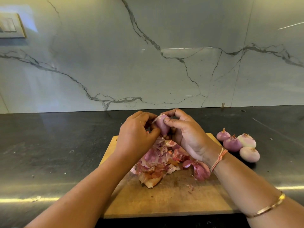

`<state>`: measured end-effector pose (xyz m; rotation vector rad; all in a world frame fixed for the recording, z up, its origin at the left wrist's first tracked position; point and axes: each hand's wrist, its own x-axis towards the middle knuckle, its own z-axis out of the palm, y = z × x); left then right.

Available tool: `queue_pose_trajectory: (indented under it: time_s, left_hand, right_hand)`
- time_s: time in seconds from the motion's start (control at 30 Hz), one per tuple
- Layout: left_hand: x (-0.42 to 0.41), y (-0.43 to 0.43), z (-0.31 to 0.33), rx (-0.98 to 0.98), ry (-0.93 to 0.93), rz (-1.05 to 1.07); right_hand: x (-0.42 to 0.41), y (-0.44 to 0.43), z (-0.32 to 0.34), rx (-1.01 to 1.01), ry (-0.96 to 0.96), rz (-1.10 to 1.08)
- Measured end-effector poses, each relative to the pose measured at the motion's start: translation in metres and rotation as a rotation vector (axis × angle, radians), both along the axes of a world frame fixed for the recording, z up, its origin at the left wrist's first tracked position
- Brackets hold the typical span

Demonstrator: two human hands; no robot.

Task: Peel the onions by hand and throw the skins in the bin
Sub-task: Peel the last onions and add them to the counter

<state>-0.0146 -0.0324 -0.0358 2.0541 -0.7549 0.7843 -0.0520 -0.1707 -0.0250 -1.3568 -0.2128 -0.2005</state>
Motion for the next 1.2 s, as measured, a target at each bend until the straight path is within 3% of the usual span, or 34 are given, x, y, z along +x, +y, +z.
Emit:
queue_pose_trajectory:
  time_s: [0.6,1.0,1.2]
  left_hand:
    - [0.0026,0.002,0.0008,0.063,-0.021,-0.034]
    - [0.0007,0.0036,0.0027,0.012,0.075,0.007]
    - [0.0052,0.0055,0.0013,0.005,0.037,0.082]
  right_hand:
    - [-0.0083,-0.0035,0.0093,0.248,0.106,0.091]
    - [-0.0023,-0.0057,0.0036,0.069,0.169,-0.034]
    - [-0.0015,-0.0058,0.0041,0.023,0.14,-0.077]
